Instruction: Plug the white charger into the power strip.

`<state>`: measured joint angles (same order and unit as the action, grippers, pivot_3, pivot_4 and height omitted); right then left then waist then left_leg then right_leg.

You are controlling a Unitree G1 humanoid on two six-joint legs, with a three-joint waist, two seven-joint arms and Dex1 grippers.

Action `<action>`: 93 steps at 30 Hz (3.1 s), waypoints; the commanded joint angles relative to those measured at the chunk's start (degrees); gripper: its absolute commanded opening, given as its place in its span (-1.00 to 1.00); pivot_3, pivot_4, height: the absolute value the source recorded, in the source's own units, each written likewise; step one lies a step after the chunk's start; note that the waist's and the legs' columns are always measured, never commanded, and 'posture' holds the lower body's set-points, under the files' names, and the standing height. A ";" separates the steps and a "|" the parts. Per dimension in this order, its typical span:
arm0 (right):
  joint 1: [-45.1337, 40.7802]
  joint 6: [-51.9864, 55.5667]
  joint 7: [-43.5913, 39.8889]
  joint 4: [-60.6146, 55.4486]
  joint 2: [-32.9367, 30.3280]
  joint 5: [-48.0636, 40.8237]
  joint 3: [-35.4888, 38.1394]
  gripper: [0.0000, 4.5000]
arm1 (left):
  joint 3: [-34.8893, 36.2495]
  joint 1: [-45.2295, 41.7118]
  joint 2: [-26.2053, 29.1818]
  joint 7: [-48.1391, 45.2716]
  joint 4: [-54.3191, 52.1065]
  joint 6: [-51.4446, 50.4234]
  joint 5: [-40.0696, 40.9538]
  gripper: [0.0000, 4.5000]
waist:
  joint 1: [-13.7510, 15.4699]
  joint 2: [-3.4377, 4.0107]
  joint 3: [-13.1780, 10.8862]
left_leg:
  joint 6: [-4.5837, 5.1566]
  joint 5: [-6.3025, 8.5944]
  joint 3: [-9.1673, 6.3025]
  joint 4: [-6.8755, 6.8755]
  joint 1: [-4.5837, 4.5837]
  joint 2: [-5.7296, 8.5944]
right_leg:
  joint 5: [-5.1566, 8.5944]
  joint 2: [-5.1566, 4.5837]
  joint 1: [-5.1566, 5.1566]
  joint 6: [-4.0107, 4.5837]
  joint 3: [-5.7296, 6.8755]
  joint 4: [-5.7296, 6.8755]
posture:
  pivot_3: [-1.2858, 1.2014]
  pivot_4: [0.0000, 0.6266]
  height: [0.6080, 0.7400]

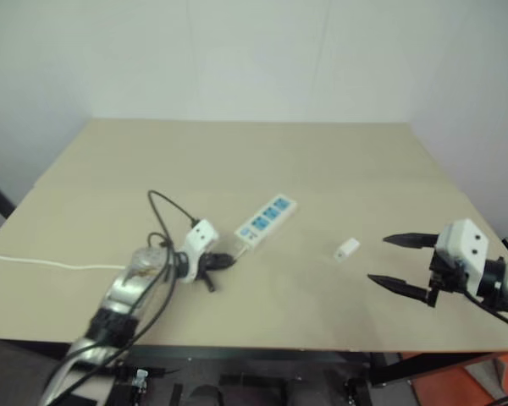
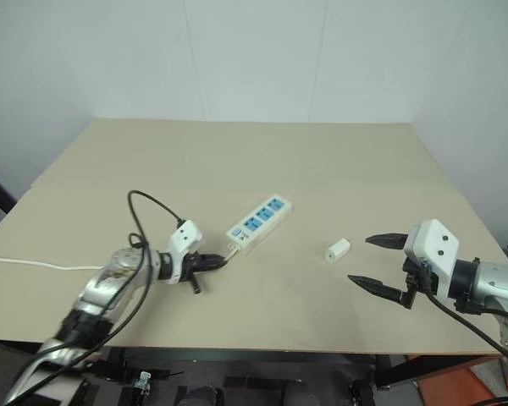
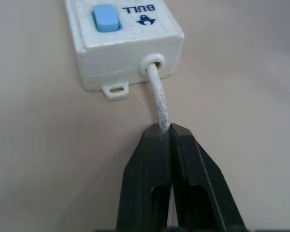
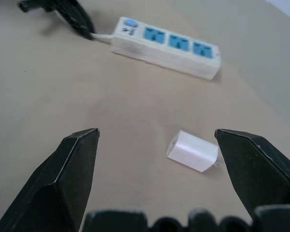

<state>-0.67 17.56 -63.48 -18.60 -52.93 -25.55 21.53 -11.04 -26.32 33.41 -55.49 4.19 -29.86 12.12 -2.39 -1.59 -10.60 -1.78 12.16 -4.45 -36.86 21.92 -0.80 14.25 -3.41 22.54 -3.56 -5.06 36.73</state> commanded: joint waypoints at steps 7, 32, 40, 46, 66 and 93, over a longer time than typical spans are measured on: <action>-0.67 -1.56 0.17 -0.77 0.36 -0.85 -0.18 1.00 | 7.17 1.34 3.90 1.55 3.31 8.89 -0.19 -0.20 | 0.24 0.00 0.00 | 0.01 0.00 0.01 -0.01 0.05 0.00 | 0.02 -0.01 0.05 -0.01 0.01 -0.03 | 0.03 -0.52 1.00; -0.23 0.55 1.52 -3.52 0.54 -2.55 0.61 1.00 | 7.90 -14.35 -10.06 -17.42 36.73 40.76 2.12 0.98 | 0.40 -0.02 -0.01 | 0.02 -0.01 0.05 -0.08 0.48 0.04 | -0.13 0.00 0.52 0.22 -0.02 0.09 | 0.03 -0.52 1.00; -0.47 1.20 2.36 -4.64 0.56 -3.86 0.31 1.00 | 7.54 -18.59 -13.45 -15.44 49.28 48.21 -2.34 0.98 | 0.32 -0.03 -0.01 | 0.02 -0.01 0.03 -0.08 0.45 0.05 | -0.12 0.00 0.49 0.18 -0.02 0.11 | 0.03 -0.52 1.00; -1.07 1.52 2.62 -5.13 0.35 -4.41 -0.19 1.00 | 7.78 -21.13 -14.61 -10.63 55.61 49.65 -5.16 0.98 | 0.31 -0.04 0.00 | 0.02 -0.01 0.03 -0.09 0.42 0.06 | -0.04 0.00 0.46 0.04 -0.02 0.13 | 0.03 -0.52 1.00; -2.18 2.17 3.47 -6.37 0.19 -5.28 -0.21 1.00 | 6.16 -20.99 -15.14 -21.21 57.73 44.15 -6.86 0.47 | 0.13 -0.02 0.02 | 0.02 -0.01 0.01 -0.08 0.39 0.07 | -0.04 0.00 0.45 0.03 -0.02 0.21 | 0.03 -0.52 1.00; -17.98 -3.54 -5.76 6.04 -2.02 0.42 -13.26 1.00 | 2.14 -8.11 -10.98 -30.40 32.29 41.07 -3.68 0.47 | 0.15 -0.01 0.01 | 0.02 -0.01 0.01 -0.10 0.42 0.05 | -0.11 0.00 0.51 0.18 -0.02 0.21 | 0.03 -0.52 1.00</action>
<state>-17.63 15.67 -68.45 -12.36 -54.56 -25.38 8.04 -7.85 -35.38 22.20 -86.69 36.86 12.13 9.15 -2.24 -1.60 -10.59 -1.75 12.16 -4.44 -36.96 22.34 -0.75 14.13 -3.41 23.05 -3.38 -5.09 36.94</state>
